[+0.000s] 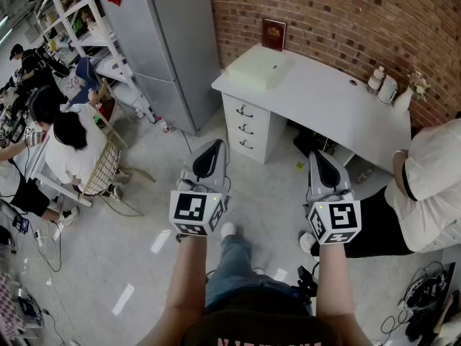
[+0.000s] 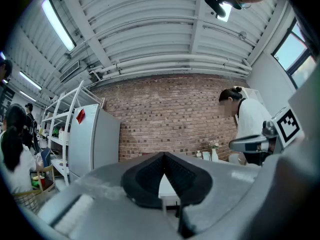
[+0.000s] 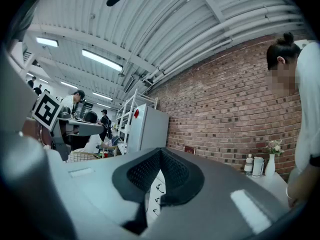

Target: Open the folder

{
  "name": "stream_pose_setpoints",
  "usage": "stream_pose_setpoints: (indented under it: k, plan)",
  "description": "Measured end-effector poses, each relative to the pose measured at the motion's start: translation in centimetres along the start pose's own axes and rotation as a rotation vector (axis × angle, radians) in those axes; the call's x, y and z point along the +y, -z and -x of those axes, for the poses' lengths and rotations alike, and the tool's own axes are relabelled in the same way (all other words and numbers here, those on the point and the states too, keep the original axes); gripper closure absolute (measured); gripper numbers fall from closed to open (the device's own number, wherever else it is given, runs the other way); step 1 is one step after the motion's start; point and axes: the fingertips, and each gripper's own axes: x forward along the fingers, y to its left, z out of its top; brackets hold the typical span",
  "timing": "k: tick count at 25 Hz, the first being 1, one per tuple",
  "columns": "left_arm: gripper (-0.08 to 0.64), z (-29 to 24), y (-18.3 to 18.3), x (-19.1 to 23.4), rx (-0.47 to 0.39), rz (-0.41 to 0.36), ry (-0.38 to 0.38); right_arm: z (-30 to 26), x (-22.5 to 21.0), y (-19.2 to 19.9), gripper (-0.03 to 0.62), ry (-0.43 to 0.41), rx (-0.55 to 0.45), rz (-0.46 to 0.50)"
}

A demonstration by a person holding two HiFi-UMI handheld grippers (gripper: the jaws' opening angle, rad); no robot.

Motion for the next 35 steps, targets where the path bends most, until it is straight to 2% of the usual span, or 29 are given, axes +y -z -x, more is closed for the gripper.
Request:
stream_pose_setpoints:
  k: [6,11,14,28,35]
  plan:
    - [0.563,-2.4,0.7,0.9,-0.001,0.002,0.008,-1.7,-1.3,0.4,0.594,0.017,0.001,-0.007]
    - [0.563,-6.1,2.0,3.2,0.011,0.004,0.035,-5.6,-1.8,1.7,0.594,0.031,0.016,-0.020]
    - [0.563,-9.0,2.7,5.2,0.018,0.011,0.048,-8.8,-2.3,1.9,0.594,0.038,0.008,-0.036]
    - [0.563,-24.8,5.6,16.1,0.058,0.036,0.136,-26.0,-4.0,4.0,0.592,0.110,0.086,-0.022]
    - [0.563,-30.3,6.8,19.8,0.070,0.050,0.184,-32.0,-4.5,4.8,0.592,0.145,0.118,-0.021]
